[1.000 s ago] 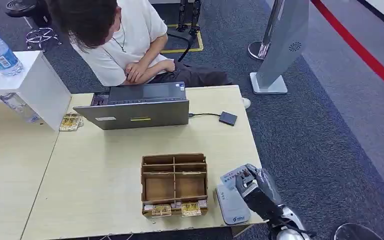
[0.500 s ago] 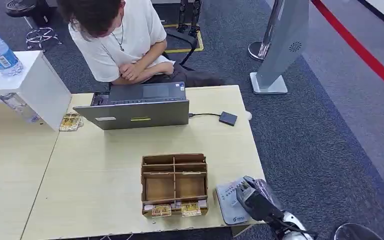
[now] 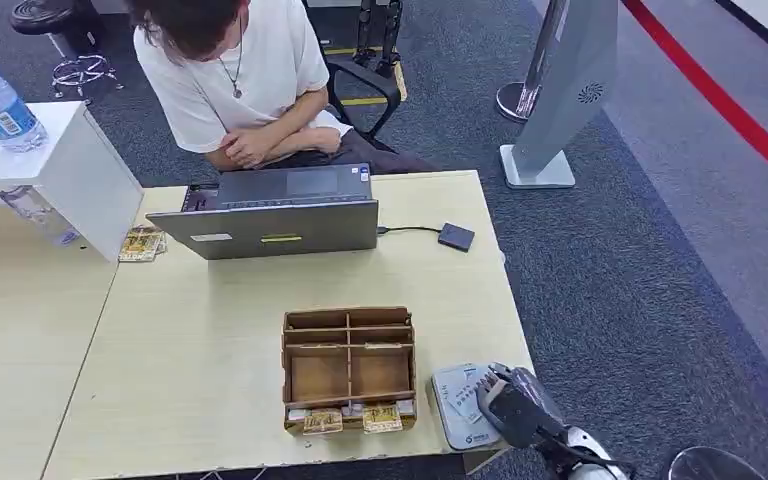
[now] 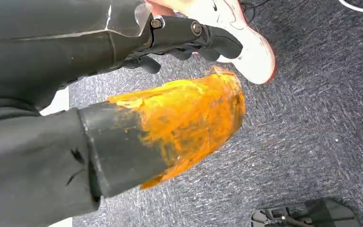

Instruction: Pass the card to the sensor for recognition and then transmit it.

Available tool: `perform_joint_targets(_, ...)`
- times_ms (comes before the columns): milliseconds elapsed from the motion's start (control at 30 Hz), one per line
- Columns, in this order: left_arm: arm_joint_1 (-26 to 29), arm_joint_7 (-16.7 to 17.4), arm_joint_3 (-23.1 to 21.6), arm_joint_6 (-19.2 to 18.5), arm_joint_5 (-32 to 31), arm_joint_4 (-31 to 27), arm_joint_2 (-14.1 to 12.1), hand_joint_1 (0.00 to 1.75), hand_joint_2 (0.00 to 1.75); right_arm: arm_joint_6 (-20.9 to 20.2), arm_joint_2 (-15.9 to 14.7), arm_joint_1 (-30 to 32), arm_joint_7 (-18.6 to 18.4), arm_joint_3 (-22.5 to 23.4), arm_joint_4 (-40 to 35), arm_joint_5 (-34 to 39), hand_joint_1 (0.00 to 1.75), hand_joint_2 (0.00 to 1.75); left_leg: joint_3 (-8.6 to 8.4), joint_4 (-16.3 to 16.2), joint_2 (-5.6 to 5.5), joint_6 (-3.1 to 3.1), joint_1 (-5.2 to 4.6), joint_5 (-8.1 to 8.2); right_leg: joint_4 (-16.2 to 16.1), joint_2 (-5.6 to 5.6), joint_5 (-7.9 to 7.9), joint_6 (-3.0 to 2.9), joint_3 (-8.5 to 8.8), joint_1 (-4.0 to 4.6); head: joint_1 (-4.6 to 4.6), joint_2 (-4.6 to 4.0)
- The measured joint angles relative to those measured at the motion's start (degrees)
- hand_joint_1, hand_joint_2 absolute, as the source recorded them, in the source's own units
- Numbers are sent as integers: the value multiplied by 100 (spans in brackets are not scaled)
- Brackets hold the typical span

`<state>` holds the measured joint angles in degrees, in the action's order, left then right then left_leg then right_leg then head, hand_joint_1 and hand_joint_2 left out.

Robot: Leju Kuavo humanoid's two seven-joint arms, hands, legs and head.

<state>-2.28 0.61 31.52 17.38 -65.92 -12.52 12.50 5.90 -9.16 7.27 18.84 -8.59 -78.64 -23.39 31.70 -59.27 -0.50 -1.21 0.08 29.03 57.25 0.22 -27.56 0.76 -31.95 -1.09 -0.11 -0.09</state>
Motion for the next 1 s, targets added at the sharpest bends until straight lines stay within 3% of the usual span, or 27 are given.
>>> perform_joint_targets(167,0,-4,13,0,-7,0,2,0,0,192,0,-34,2,-9,13,-262,175,175,0,0,0,0,0,0,0,0,0,0,0,0,0,0)
perform_joint_targets(333,0,-4,35,-2,-24,0,2,0,0,738,0,-73,-127,-81,13,-1046,175,175,-1,0,0,0,0,0,0,0,0,0,1,0,0,0)
perform_joint_targets(500,0,-9,35,-4,-42,0,4,0,0,1029,0,-102,-275,-212,13,-1584,175,175,-2,0,0,0,0,0,0,0,0,0,1,0,0,0)
perform_joint_targets(800,0,-11,37,-22,-79,0,4,0,0,1351,-15,-111,-433,-437,13,-2114,175,175,-2,0,0,0,0,0,0,0,0,0,2,0,0,0)
perform_joint_targets(1000,0,-11,46,-37,-109,0,4,0,0,1799,-15,-112,-533,-525,0,-2439,175,175,-2,0,0,0,0,0,0,0,0,0,2,0,0,0)
